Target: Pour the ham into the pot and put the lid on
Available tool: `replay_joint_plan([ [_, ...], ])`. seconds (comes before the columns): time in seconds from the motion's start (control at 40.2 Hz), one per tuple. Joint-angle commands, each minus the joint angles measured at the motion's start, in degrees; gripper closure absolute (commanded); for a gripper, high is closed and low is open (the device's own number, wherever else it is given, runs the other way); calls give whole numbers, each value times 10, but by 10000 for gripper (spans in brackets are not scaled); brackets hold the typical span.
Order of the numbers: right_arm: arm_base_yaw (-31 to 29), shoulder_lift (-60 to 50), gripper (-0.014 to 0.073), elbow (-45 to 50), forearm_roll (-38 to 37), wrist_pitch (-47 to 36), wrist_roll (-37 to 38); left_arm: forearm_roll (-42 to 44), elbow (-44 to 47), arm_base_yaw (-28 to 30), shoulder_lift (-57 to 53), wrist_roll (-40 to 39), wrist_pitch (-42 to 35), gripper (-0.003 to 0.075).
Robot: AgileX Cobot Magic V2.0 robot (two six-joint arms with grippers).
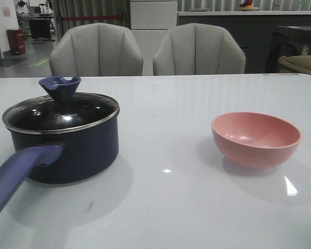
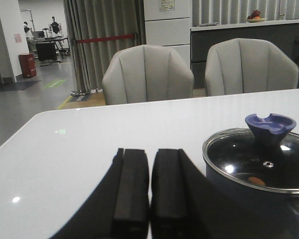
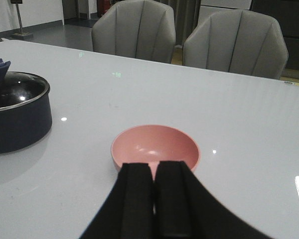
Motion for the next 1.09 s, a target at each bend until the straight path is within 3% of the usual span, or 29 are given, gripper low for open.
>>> replay_joint_plan([
  [0.0, 0, 5, 445, -17, 2, -47, -2, -3, 12, -6, -10, -2, -50, 607],
  [0.97, 0, 5, 445, -17, 2, -46, -2, -3, 12, -6, -10, -2, -50, 607],
  [1.069, -1, 5, 445, -12, -54, -65, 16, -3, 12, -6, -10, -2, -50, 607],
])
